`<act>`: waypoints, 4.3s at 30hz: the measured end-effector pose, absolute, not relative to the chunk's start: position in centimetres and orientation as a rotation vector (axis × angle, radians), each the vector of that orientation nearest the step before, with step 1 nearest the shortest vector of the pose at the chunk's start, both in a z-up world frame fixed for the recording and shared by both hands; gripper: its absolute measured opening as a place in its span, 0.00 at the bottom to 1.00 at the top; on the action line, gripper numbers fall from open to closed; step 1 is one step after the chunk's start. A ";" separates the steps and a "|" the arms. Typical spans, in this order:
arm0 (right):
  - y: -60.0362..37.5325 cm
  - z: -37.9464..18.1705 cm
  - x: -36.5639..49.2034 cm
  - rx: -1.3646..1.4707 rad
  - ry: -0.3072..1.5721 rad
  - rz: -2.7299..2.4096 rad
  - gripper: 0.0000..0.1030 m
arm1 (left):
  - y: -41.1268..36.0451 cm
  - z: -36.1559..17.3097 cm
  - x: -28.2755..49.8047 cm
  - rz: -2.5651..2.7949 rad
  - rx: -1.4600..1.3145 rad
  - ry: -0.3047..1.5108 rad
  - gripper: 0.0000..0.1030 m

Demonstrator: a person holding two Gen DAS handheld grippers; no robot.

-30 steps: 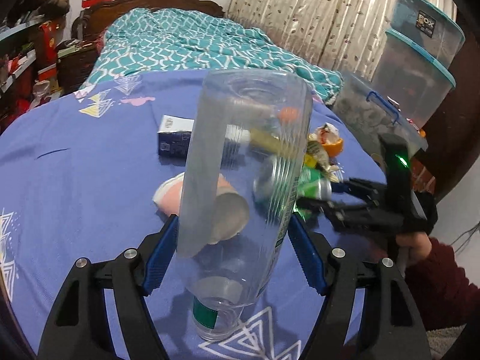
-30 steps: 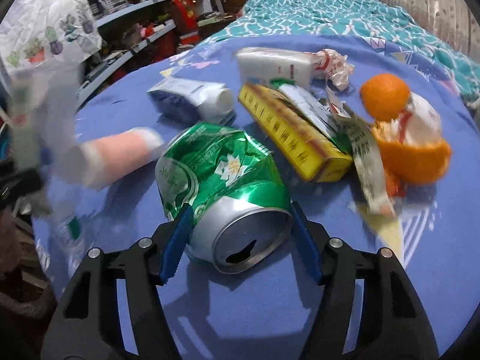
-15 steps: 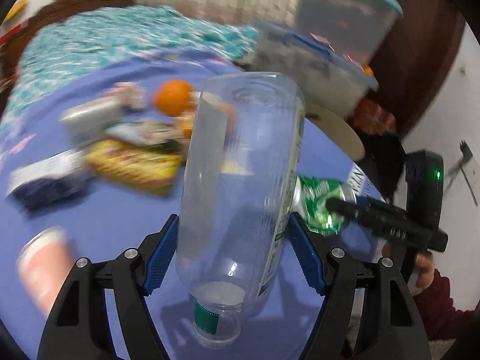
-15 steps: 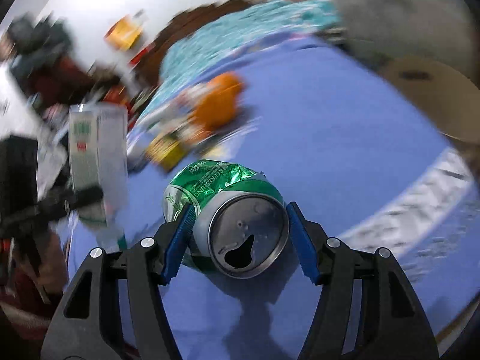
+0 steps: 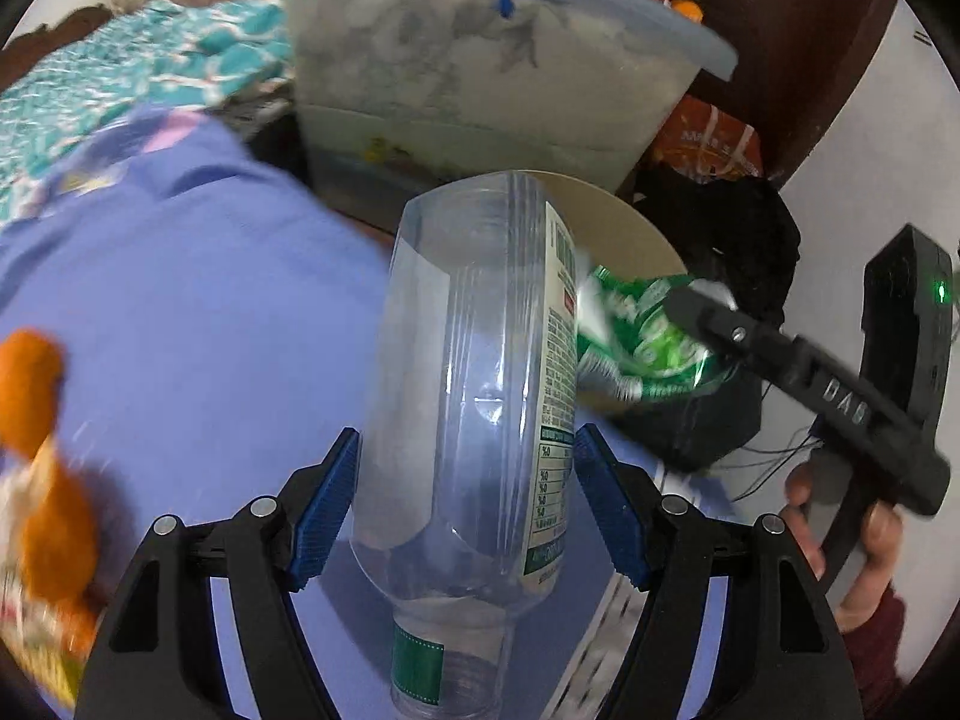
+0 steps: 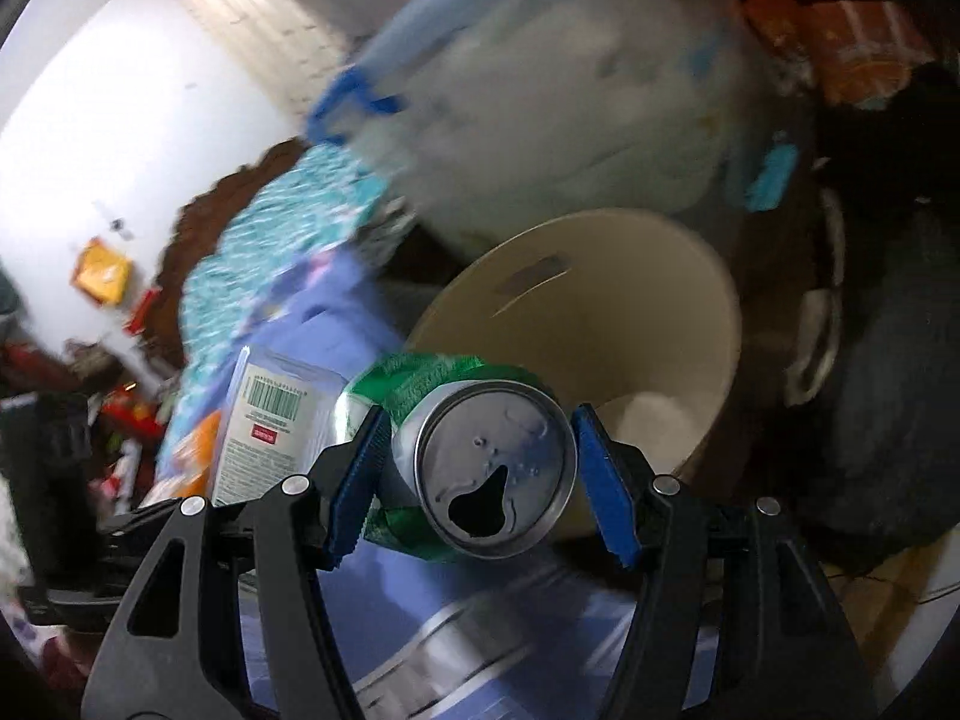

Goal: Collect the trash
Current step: 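Carry the bottle and can to the beige bin and release both, then grasp the pink paper cup with the left tool while the right grasps the snack wrapper, then carry the cup and wrapper to the beige bin and release both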

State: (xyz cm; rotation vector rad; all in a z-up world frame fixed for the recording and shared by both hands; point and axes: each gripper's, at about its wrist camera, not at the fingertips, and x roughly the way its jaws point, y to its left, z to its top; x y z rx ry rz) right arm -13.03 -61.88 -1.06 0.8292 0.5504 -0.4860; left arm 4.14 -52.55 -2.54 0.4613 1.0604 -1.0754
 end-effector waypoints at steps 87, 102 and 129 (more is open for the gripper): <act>-27.3 -0.1 -5.0 0.080 0.878 -0.071 0.50 | -7.3 -1.9 4.9 -0.555 0.151 1.014 0.72; -27.0 -0.8 -8.7 0.108 0.807 -0.018 0.91 | -11.9 -1.8 -0.2 -0.622 0.319 0.952 0.91; -42.6 -1.2 -11.9 0.385 0.683 -0.329 0.26 | -33.3 -1.3 0.4 -1.013 0.381 1.042 0.45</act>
